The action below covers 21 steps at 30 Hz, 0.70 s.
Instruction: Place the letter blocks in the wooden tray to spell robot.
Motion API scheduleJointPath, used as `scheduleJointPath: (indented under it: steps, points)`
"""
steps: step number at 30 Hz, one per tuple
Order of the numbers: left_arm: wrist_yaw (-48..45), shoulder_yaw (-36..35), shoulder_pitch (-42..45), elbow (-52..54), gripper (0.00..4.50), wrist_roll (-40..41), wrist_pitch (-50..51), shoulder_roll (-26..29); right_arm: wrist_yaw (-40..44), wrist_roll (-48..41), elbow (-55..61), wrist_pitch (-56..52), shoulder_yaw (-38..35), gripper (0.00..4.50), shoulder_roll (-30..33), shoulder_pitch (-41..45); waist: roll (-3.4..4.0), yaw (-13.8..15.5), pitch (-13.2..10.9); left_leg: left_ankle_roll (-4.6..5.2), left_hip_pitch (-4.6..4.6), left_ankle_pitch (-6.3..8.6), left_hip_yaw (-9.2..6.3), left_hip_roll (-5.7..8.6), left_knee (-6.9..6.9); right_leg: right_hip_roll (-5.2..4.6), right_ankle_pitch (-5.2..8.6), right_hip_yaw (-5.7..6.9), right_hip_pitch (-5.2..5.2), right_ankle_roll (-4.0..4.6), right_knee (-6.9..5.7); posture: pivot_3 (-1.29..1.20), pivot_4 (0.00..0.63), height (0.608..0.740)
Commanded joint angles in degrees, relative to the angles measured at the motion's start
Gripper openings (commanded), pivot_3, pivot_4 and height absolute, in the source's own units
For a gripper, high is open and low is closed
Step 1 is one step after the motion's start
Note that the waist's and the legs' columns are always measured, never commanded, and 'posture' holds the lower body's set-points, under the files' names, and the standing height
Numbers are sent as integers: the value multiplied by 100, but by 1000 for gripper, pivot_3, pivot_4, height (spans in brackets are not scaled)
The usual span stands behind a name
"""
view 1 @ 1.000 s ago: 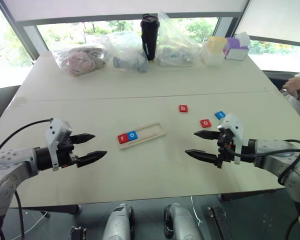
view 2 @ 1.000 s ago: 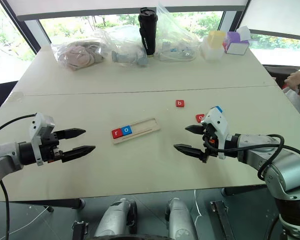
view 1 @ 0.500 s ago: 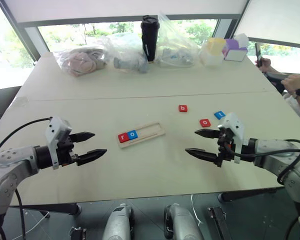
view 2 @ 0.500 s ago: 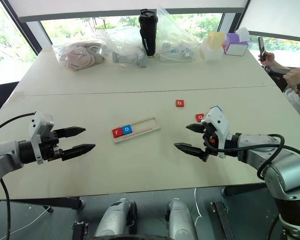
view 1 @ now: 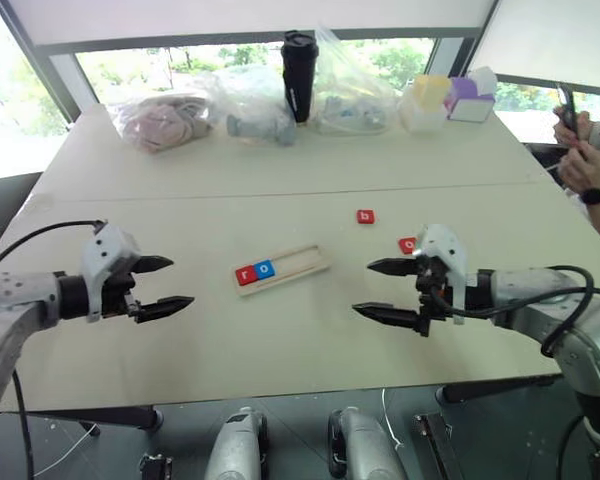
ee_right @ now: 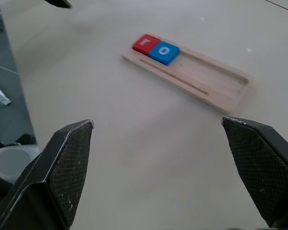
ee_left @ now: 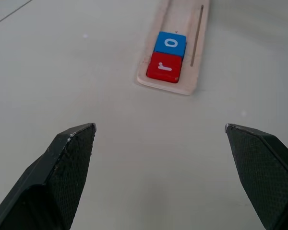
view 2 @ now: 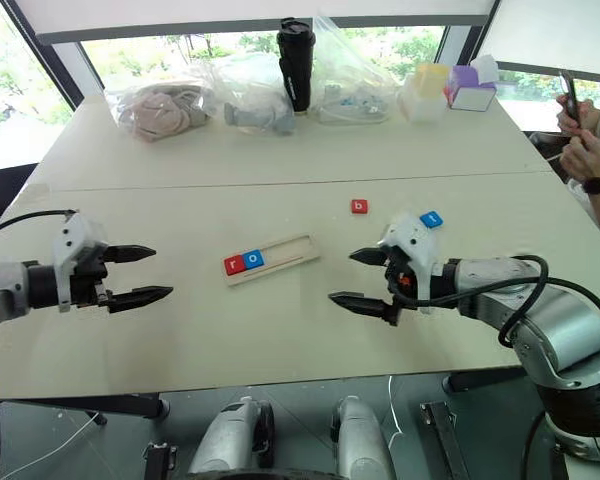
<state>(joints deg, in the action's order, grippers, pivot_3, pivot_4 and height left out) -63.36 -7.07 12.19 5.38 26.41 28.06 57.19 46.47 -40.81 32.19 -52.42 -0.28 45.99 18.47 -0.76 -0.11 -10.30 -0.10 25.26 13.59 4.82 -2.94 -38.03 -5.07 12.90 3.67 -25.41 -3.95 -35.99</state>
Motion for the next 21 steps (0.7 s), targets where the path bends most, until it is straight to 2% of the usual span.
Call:
scheduleJointPath:
  steps: [1,5,9,21]
  points:
    - [-374,519,613,-576,4500,-395,-473,-169,-250,10,230,-17,109,4454,-160,107,0,47,0,0,0,0,3,0,0,-1,0,-1,0,0,0,0,150,740]
    - [-476,1189,1330,-1375,4500,-953,-1019,-742,-543,104,328,25,164,4454,-307,-70,-3,105,2,2,5,-1,17,5,-9,0,-1,-1,3,-2,-1,0,150,740]
    - [-462,1547,1701,-2012,4500,-1381,-1513,-1232,-736,197,442,68,150,4454,-343,-280,-6,94,4,3,9,-1,21,6,-17,1,-2,-2,4,-5,-4,0,150,740]
    - [-10,1960,2149,-2972,4500,-2226,-2260,-2179,-1078,333,647,207,-11,4454,-352,-722,-9,110,8,4,2,-3,10,4,-24,7,-11,-1,13,-20,-16,0,150,740]
